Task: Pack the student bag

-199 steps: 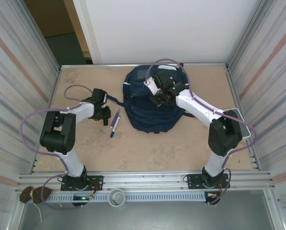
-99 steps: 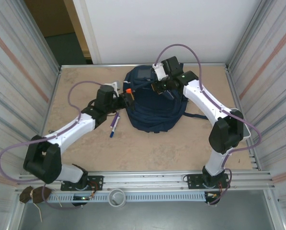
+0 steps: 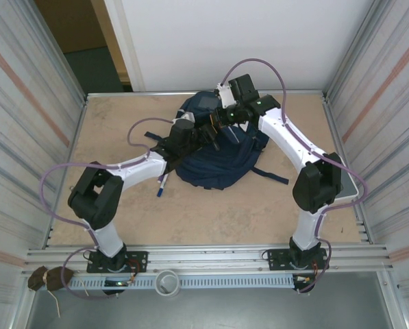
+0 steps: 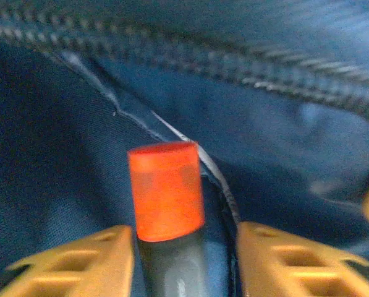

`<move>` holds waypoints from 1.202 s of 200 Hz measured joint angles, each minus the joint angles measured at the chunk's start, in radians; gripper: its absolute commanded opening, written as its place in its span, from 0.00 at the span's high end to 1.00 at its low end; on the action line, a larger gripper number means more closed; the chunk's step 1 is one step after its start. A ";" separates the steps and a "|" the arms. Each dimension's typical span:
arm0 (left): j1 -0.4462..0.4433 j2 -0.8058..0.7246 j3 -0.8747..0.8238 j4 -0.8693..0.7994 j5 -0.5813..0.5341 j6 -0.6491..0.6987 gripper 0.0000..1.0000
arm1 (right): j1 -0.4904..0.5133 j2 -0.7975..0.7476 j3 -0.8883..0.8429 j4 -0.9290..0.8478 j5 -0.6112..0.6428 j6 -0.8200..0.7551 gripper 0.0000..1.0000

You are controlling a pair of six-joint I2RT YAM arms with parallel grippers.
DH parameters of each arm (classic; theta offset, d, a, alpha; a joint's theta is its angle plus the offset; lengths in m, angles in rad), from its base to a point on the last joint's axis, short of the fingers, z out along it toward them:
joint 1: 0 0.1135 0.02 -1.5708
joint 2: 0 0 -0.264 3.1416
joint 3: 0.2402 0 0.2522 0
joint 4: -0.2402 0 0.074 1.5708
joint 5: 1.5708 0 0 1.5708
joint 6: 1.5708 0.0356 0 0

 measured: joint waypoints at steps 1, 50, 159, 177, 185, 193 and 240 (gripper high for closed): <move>0.000 0.000 0.000 0.000 -0.001 -0.001 0.42 | 0.000 0.000 0.000 0.000 0.000 0.000 1.00; 0.000 -0.076 -0.032 -0.038 0.000 0.092 0.31 | -0.020 0.000 -0.003 0.003 -0.017 0.003 1.00; 0.258 -0.399 -0.344 -0.572 -0.035 0.533 0.32 | -0.043 -0.029 -0.110 0.062 -0.026 -0.001 1.00; 0.257 -0.316 -0.313 -0.616 -0.010 0.571 0.34 | -0.043 -0.031 -0.118 0.068 -0.027 -0.001 1.00; 0.256 -0.298 -0.308 -0.628 0.002 0.582 0.34 | -0.043 -0.035 -0.124 0.070 -0.026 -0.001 1.00; 0.255 -0.288 -0.306 -0.641 0.010 0.588 0.33 | -0.044 -0.038 -0.129 0.070 -0.026 -0.001 1.00; 0.190 -0.285 -0.306 -0.711 0.006 0.600 0.39 | -0.058 -0.046 -0.148 0.082 -0.029 -0.001 1.00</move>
